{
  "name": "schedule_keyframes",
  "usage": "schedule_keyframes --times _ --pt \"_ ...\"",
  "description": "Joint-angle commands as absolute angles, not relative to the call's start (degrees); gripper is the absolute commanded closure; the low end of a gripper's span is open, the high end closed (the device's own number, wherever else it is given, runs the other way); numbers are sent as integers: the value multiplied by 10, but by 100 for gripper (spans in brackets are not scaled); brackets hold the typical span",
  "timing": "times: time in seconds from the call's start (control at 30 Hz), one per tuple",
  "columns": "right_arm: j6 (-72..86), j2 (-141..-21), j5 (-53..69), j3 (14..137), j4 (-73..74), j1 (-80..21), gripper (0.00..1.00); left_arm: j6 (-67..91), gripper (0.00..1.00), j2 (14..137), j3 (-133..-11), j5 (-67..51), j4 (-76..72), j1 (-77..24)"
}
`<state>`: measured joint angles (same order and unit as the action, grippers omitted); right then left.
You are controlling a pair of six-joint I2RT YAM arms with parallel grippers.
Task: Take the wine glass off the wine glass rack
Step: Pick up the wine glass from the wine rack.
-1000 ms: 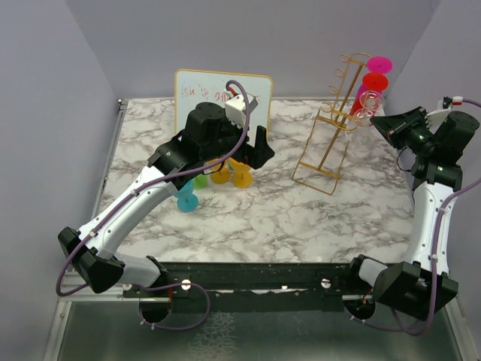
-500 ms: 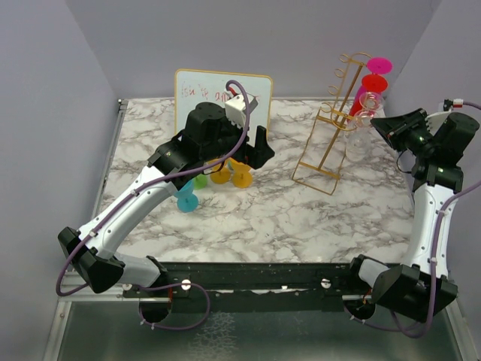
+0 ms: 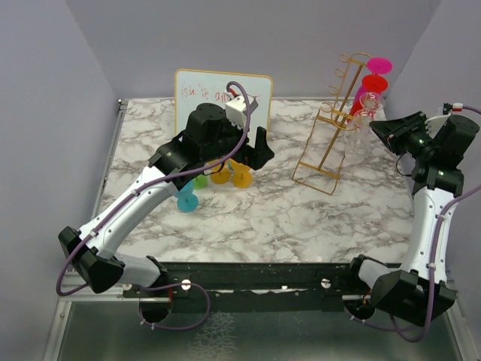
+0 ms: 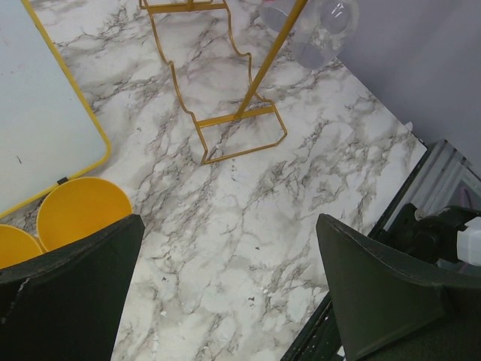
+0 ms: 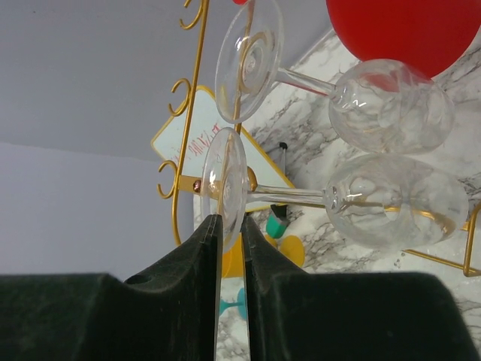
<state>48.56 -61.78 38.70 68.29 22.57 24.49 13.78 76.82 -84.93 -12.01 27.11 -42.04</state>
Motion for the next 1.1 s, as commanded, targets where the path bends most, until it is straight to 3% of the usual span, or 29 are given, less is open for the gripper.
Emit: schedule_keyframes --times 0.0,0.2,0.73,1.07 --pt "487 -600 367 683 253 248 79 141 1 753 -839 -119 273 -419" --pt "496 -588 334 683 261 248 80 138 1 756 -848 -118 273 -419" --pt "537 -594 353 685 248 248 99 145 1 757 -848 -115 273 -419" --pt "598 -591 346 674 240 248 100 147 1 759 -849 -115 273 -419"
